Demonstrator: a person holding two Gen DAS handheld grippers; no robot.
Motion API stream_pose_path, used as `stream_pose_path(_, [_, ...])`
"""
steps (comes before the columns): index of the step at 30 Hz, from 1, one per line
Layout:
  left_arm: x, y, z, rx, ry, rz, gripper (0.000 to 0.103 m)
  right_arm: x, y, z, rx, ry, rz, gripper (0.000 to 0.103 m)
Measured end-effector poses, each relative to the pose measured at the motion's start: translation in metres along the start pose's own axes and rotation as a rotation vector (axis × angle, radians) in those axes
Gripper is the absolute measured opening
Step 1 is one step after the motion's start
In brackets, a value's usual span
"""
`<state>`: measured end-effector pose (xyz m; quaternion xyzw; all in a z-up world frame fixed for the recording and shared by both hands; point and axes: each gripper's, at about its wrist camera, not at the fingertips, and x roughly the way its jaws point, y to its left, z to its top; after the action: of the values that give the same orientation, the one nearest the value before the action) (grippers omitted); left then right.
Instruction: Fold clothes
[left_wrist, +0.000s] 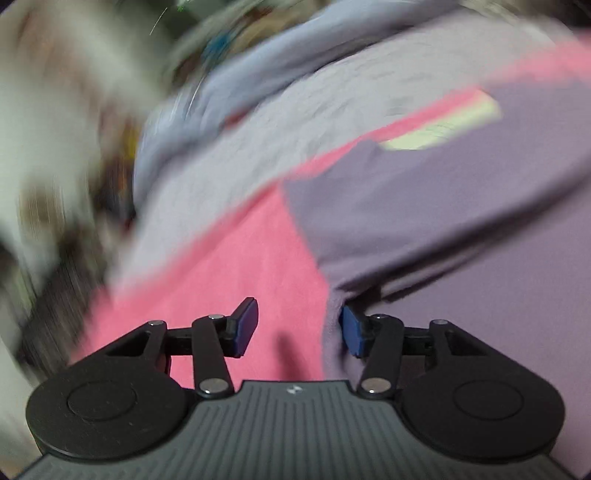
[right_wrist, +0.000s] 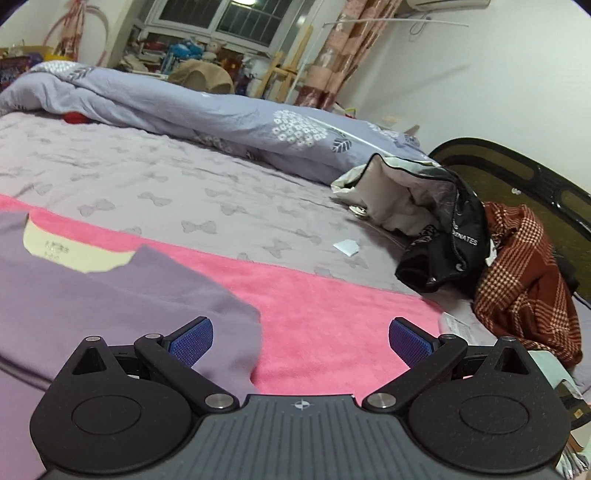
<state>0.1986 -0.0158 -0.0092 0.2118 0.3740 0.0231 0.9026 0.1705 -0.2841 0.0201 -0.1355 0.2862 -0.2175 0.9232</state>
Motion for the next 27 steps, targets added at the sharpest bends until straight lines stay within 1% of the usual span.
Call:
stream_pose_path(1, [0.006,0.02,-0.005,-0.169,0.032,-0.067,0.056,-0.001,0.002,-0.007,-0.016,0.012,-0.002,0.103])
stream_pose_path(2, [0.01,0.037,-0.01,-0.306,0.058,-0.118,0.057,-0.002,0.003,-0.015,-0.032,0.025,-0.004,0.103])
stream_pose_path(3, [0.01,0.041,-0.011,-0.33,0.059,-0.135,0.057,-0.003,0.005,-0.022,-0.048,0.038,-0.006,0.103])
stream_pose_path(5, [0.009,0.049,-0.015,-0.369,0.057,-0.166,0.057,0.004,0.009,-0.037,-0.079,0.103,-0.008,0.103])
stream_pose_path(7, [0.008,0.054,-0.018,-0.404,0.052,-0.187,0.057,0.012,0.008,-0.047,-0.073,0.163,-0.022,0.103])
stream_pose_path(8, [0.008,0.058,-0.02,-0.432,0.052,-0.198,0.057,0.018,0.005,-0.052,-0.055,0.196,-0.031,0.103])
stream_pose_path(10, [0.009,0.065,-0.025,-0.478,0.051,-0.22,0.057,0.024,-0.013,-0.058,0.061,0.218,-0.019,0.103])
stream_pose_path(12, [0.012,0.073,-0.029,-0.518,0.048,-0.245,0.057,0.031,-0.023,-0.061,0.102,0.267,-0.065,0.103])
stream_pose_path(14, [0.017,0.079,-0.031,-0.546,0.039,-0.266,0.057,0.031,-0.031,-0.063,0.126,0.264,-0.045,0.103])
stream_pose_path(15, [0.02,0.082,-0.032,-0.549,0.034,-0.274,0.057,0.03,-0.031,-0.062,0.113,0.263,-0.044,0.103])
stream_pose_path(17, [0.018,0.079,-0.034,-0.519,0.021,-0.268,0.057,0.023,-0.029,-0.058,0.08,0.248,-0.059,0.103])
stream_pose_path(18, [0.016,0.076,-0.035,-0.494,0.013,-0.256,0.057,0.016,-0.027,-0.054,0.062,0.22,-0.074,0.103])
stream_pose_path(19, [0.013,0.073,-0.036,-0.468,0.005,-0.244,0.057,0.006,-0.024,-0.049,0.052,0.177,-0.088,0.103])
stream_pose_path(20, [0.012,0.071,-0.037,-0.458,-0.001,-0.237,0.057,-0.004,-0.021,-0.041,0.062,0.126,-0.085,0.103])
stream_pose_path(21, [0.011,0.07,-0.039,-0.449,-0.006,-0.23,0.057,-0.013,-0.018,-0.032,0.085,0.085,-0.041,0.103])
stream_pose_path(22, [0.009,0.069,-0.041,-0.444,-0.01,-0.226,0.057,-0.02,-0.012,-0.022,0.11,0.059,0.051,0.103])
stream_pose_path(23, [0.007,0.068,-0.043,-0.441,-0.013,-0.224,0.057,-0.023,-0.001,-0.011,0.118,0.048,0.167,0.103])
stream_pose_path(25, [0.004,0.068,-0.046,-0.431,-0.018,-0.222,0.057,-0.026,0.033,0.009,0.087,0.047,0.408,0.103])
stream_pose_path(26, [0.002,0.068,-0.048,-0.425,-0.022,-0.22,0.057,-0.028,0.053,0.019,0.062,0.036,0.496,0.103])
stream_pose_path(27, [0.001,0.068,-0.05,-0.419,-0.026,-0.219,0.057,-0.031,0.075,0.028,0.028,0.013,0.544,0.103])
